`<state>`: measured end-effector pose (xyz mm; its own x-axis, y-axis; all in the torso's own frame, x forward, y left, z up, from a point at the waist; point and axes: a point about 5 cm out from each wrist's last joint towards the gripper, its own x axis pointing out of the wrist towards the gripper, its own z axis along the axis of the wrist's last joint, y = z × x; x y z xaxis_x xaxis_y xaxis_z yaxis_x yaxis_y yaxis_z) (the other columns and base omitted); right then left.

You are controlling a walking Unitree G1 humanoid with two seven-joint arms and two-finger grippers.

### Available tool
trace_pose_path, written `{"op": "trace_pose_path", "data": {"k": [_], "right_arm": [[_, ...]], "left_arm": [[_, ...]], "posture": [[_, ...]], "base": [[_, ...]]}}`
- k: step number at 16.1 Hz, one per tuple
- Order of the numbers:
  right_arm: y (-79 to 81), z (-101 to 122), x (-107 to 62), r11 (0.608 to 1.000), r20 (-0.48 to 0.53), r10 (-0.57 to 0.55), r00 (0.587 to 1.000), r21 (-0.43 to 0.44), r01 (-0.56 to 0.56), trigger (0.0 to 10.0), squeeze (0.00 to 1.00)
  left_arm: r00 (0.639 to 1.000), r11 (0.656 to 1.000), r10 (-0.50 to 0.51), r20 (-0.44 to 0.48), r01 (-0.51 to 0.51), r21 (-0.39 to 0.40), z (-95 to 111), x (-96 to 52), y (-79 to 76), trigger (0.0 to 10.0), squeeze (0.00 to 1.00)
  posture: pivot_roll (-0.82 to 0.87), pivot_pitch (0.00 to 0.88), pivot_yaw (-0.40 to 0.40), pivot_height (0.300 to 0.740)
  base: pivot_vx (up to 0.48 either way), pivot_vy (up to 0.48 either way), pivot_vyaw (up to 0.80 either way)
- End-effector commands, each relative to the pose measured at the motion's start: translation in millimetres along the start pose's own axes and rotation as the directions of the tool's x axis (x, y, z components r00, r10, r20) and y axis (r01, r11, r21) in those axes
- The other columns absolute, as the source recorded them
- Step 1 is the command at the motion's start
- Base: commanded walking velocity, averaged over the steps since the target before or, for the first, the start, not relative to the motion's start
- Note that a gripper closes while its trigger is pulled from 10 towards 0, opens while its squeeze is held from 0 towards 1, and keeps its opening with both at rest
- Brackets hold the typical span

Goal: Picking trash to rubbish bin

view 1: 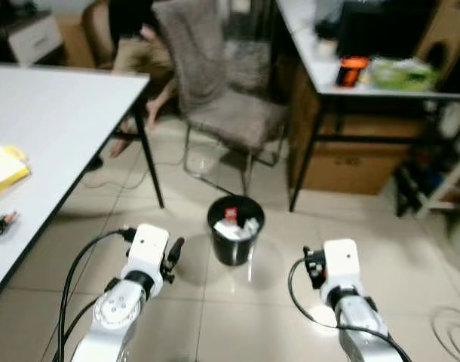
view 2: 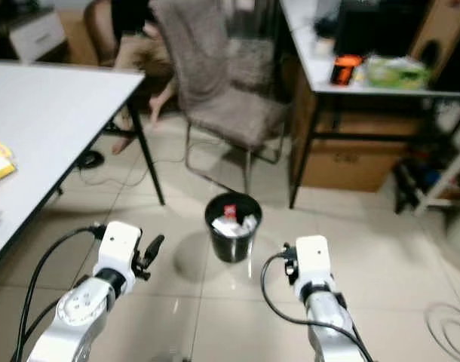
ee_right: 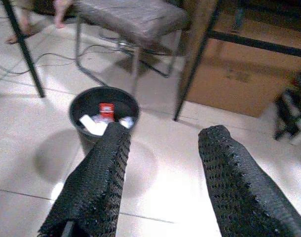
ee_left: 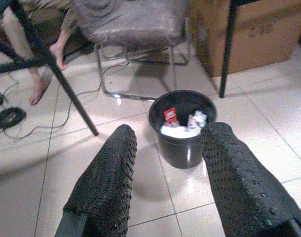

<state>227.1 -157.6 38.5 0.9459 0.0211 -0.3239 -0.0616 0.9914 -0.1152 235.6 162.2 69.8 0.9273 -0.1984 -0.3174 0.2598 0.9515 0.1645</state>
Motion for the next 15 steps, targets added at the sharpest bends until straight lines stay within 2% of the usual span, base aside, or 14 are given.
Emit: {"op": "trace_pose_path", "data": {"k": [1,6,8,11,12,13,15], "right_arm": [[1.3,4.8,2.9,1.0,0.022,0.006,1.0,0.009,-0.006,10.0,0.0],[2.2,5.9,4.8,1.0,0.027,0.013,1.0,0.007,-0.013,10.0,0.0],[3.9,7.6,6.2,1.0,0.035,0.026,0.999,0.007,-0.026,10.0,0.0],[10.3,21.1,11.2,0.998,0.077,0.056,0.995,0.004,-0.057,10.0,0.0],[13.6,31.3,13.6,0.995,0.121,0.087,0.989,-0.058,-0.08,10.0,0.0],[16.1,41.0,14.7,0.991,0.158,0.118,0.98,-0.084,-0.106,10.0,0.0],[17.9,56.8,15.1,0.989,0.217,0.147,0.965,-0.054,-0.139,10.0,0.0]], "left_arm": [[1.0,1.0,0.015,0.007,-0.015,0.012,2.2,0.0,4.6,10.0,0.0],[0.999,0.999,0.035,0.014,-0.035,0.012,2.8,-1.3,6.7,10.0,0.0],[0.996,0.997,0.074,0.048,-0.075,0.012,6.2,-2.8,10.6,10.0,0.0],[0.987,0.992,0.13,0.097,-0.129,-0.014,14.9,-4.8,18.6,10.0,0.0],[0.976,0.986,0.166,0.14,-0.166,-0.008,20.9,-5.2,23.4,10.0,0.0],[0.963,0.98,0.198,0.182,-0.2,-0.007,27.0,-5.7,27.5,10.0,0.0],[0.952,0.976,0.211,0.222,-0.217,0.004,36.1,-6.4,29.7,10.0,0.0]], "posture": [[0.03,0.0,-0.025,0.74],[0.04,0.0,-0.03,0.74],[0.05,0.0,-0.036,0.74],[0.06,0.0,-0.04,0.74],[0.06,0.0,-0.041,0.74],[0.06,0.0,-0.044,0.74],[0.06,0.0,-0.046,0.74]], "base": [[-0.315,0.0,0.0],[-0.301,0.0,0.0],[0.0,0.0,0.0],[0.0,0.0,0.0],[0.0,0.0,0.0],[0.0,0.0,0.0],[0.0,0.0,0.63]]}}
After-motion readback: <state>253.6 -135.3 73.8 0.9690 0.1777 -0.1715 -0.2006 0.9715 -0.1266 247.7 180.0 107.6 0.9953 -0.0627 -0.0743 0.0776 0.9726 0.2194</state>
